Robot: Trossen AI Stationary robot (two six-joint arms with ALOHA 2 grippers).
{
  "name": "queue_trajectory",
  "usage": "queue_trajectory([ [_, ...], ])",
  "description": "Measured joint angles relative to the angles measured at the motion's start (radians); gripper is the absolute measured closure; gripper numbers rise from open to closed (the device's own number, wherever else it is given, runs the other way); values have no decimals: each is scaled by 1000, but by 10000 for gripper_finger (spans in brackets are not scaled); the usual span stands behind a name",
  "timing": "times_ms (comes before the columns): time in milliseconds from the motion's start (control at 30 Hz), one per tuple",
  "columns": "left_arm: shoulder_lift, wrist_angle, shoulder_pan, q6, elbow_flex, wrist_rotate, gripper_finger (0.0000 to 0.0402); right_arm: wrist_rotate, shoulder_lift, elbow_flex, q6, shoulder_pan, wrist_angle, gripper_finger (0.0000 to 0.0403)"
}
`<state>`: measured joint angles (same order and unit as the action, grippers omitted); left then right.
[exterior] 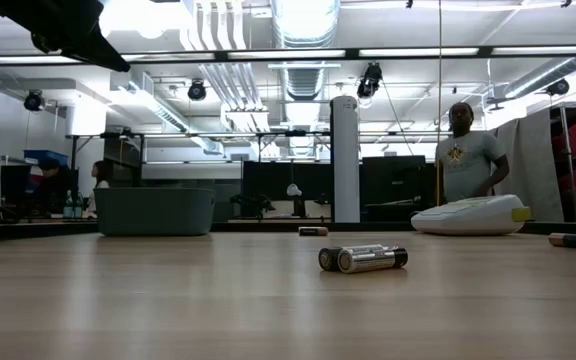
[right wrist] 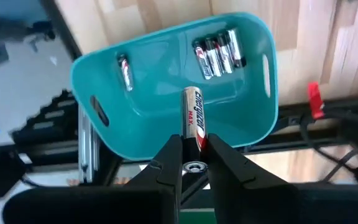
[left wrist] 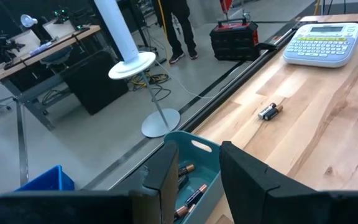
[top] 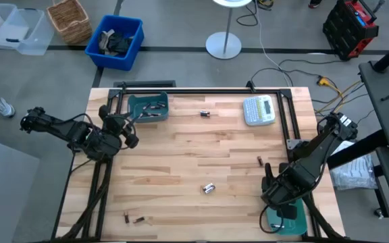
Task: Sort batteries
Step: Put the silver battery into the green bin
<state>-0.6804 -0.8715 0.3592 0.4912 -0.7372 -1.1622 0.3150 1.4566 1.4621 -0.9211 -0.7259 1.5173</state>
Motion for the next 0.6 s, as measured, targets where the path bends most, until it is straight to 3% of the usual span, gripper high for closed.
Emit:
queue_trajectory([
  [133,-1,0,0,0,0,0,303,16,-3,-59,-81,2,-71,359],
  [367,-1,0,0,-6,0,0,303,34,27,-185,-74,-36,-291,359],
  [600,-5,0,0,-7,0,-1,303,122,73,-248,-77,-88,-327,351],
])
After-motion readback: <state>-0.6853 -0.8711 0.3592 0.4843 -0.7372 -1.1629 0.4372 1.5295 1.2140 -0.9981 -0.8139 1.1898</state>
